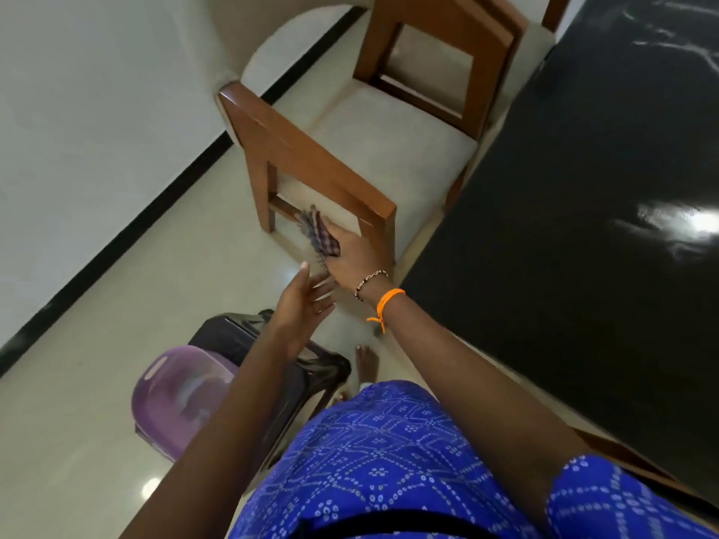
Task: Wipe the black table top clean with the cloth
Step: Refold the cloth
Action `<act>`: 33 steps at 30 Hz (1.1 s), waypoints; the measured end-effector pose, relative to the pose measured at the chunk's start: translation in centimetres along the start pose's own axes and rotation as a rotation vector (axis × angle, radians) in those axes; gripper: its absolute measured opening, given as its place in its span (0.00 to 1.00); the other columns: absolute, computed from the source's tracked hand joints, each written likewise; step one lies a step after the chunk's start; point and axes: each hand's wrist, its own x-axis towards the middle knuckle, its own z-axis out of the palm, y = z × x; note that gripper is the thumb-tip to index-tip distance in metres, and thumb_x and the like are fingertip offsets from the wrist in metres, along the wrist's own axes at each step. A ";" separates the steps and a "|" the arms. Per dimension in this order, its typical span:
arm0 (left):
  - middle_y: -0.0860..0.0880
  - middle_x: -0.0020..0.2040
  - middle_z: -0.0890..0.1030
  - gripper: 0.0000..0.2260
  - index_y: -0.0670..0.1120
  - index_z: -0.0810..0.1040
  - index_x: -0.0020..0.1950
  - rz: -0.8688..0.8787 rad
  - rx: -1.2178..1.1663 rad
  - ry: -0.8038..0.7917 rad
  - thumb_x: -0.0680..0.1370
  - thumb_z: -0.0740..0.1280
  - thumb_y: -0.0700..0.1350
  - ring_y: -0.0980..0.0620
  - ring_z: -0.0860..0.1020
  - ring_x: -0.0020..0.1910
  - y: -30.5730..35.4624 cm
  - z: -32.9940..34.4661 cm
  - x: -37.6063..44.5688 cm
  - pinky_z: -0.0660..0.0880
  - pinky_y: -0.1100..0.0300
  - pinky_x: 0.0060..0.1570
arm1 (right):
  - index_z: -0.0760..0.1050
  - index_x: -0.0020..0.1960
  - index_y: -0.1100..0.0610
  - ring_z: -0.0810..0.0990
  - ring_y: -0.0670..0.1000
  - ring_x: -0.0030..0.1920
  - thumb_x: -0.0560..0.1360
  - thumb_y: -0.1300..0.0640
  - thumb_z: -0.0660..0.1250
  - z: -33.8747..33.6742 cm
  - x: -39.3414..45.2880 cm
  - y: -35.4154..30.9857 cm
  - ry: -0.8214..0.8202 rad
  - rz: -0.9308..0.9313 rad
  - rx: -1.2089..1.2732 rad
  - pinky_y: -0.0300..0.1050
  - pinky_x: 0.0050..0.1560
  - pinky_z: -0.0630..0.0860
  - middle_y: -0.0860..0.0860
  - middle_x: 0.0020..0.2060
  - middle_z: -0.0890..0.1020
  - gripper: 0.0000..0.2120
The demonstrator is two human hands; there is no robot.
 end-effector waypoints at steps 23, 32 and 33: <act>0.46 0.52 0.80 0.08 0.45 0.74 0.56 0.227 -0.232 0.222 0.77 0.62 0.42 0.49 0.77 0.52 11.3 -2.3 3.4 0.76 0.56 0.50 | 0.74 0.61 0.63 0.78 0.57 0.59 0.78 0.59 0.61 0.3 11.6 -1.3 -0.314 0.208 0.333 0.48 0.59 0.75 0.60 0.59 0.79 0.14; 0.45 0.49 0.82 0.05 0.46 0.76 0.50 0.155 -0.234 0.346 0.77 0.61 0.42 0.48 0.79 0.50 20.1 -11.1 10.8 0.74 0.50 0.57 | 0.70 0.62 0.58 0.79 0.53 0.53 0.73 0.62 0.67 6.2 23.4 -8.2 -0.345 0.020 0.076 0.41 0.52 0.76 0.56 0.56 0.80 0.19; 0.45 0.48 0.83 0.06 0.45 0.76 0.50 0.149 -0.234 0.366 0.77 0.61 0.42 0.48 0.80 0.48 21.4 -12.7 11.9 0.75 0.51 0.56 | 0.69 0.63 0.57 0.79 0.54 0.52 0.73 0.62 0.67 7.7 24.9 -9.4 -0.361 0.026 0.057 0.44 0.53 0.77 0.56 0.55 0.80 0.19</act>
